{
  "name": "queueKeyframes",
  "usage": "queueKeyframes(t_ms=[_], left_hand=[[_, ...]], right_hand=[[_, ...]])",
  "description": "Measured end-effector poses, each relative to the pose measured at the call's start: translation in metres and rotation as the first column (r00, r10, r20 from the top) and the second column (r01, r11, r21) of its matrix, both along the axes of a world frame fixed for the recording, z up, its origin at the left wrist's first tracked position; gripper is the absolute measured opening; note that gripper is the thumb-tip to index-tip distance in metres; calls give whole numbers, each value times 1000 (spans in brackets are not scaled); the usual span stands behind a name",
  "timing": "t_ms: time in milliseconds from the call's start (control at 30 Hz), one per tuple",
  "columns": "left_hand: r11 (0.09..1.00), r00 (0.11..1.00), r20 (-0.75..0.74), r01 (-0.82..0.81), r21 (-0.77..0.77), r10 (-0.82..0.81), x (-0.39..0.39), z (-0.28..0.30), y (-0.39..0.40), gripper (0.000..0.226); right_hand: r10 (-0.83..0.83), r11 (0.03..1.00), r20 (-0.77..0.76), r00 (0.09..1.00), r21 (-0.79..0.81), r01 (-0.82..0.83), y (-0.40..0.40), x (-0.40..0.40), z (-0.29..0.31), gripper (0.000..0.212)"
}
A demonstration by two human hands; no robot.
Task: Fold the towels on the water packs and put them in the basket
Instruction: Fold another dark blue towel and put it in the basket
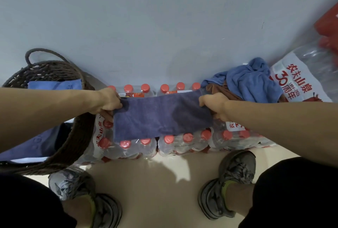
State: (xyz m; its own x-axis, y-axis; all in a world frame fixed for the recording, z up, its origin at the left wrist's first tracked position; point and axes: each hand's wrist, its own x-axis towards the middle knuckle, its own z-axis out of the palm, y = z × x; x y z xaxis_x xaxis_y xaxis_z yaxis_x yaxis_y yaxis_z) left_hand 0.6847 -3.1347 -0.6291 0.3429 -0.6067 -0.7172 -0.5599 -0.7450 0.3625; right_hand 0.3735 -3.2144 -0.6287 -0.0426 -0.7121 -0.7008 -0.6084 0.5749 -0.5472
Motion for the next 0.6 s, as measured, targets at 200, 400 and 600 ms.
queueKeyframes(t_ms=[200, 400, 600], left_hand=[[999, 991, 123, 44, 4, -45, -1, 1, -5, 19], [973, 920, 329, 229, -7, -214, -6, -4, -10, 24], [991, 957, 281, 105, -85, -77, -9, -8, -19, 41]], right_hand=[[-9, 997, 46, 999, 81, 6, -3, 2, 1, 34], [26, 999, -62, 998, 44, -23, -6, 0, -7, 31], [247, 966, -256, 934, 134, -219, -8, -9, -3, 26]])
